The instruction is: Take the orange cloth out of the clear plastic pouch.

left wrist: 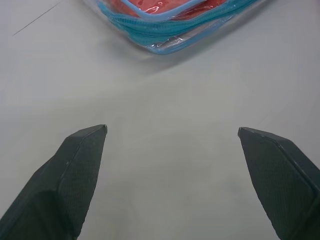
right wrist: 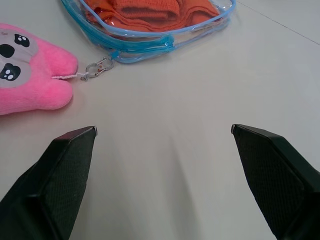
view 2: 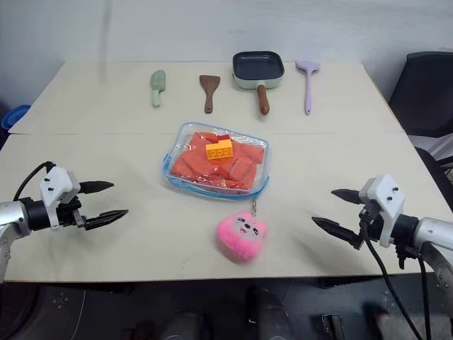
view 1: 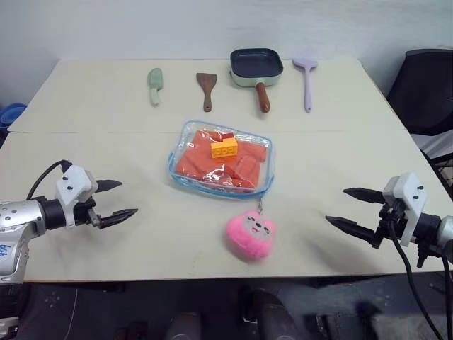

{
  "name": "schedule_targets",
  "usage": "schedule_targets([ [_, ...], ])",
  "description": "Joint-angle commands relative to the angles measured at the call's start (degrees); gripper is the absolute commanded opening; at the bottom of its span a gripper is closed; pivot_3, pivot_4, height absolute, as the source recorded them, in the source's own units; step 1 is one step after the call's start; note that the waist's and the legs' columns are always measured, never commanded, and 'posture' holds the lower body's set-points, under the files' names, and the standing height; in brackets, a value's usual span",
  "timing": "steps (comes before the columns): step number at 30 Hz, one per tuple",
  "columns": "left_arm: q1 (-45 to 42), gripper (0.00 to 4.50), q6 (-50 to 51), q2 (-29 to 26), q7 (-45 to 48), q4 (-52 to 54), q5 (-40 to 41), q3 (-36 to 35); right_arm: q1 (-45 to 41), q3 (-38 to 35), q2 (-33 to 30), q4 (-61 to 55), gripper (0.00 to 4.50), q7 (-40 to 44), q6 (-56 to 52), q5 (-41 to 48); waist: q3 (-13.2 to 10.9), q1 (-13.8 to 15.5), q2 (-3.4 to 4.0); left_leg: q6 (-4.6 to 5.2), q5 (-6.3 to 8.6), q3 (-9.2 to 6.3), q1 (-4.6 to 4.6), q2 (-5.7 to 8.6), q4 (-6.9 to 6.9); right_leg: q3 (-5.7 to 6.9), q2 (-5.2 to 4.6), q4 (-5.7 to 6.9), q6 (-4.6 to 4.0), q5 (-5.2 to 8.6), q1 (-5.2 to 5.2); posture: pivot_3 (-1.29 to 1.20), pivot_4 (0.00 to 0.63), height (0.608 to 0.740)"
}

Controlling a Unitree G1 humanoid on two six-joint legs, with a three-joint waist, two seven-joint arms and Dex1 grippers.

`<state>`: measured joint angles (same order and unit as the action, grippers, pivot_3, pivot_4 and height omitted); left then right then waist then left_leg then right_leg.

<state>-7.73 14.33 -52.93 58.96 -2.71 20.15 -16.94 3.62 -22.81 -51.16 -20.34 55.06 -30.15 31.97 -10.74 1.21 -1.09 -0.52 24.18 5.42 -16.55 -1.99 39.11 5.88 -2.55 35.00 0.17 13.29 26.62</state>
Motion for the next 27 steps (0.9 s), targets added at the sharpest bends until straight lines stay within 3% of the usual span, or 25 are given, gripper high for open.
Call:
schedule_targets([
  [1, -0.4, 4.46, -1.0, -0.3, 0.2, 1.5, 0.1, -0.5, 0.2, -2.4, -1.2, -1.9, 4.5, 0.2, 0.1, 0.6, 0.0, 0.0, 0.0, 0.0, 0.0, 0.0, 0.0, 0.0, 0.0, 0.0, 0.0, 0.0, 0.0, 0.0, 0.0, 0.0, 0.15, 0.74],
  [27, -3.9, 4.46, 8.9, 2.3, -2.0, 5.6, 4.5, 0.2, -0.3, -2.0, 0.7, -4.3, 4.5, -3.0, -2.0, 3.4, 0.0, 0.0, 0.0, -0.1, -0.06, 0.02, 0.02, 0.03, 0.0, -0.03, 0.0, 0.07, 0.0, 0.0, -0.02, 0.0, 0.15, 0.74],
])
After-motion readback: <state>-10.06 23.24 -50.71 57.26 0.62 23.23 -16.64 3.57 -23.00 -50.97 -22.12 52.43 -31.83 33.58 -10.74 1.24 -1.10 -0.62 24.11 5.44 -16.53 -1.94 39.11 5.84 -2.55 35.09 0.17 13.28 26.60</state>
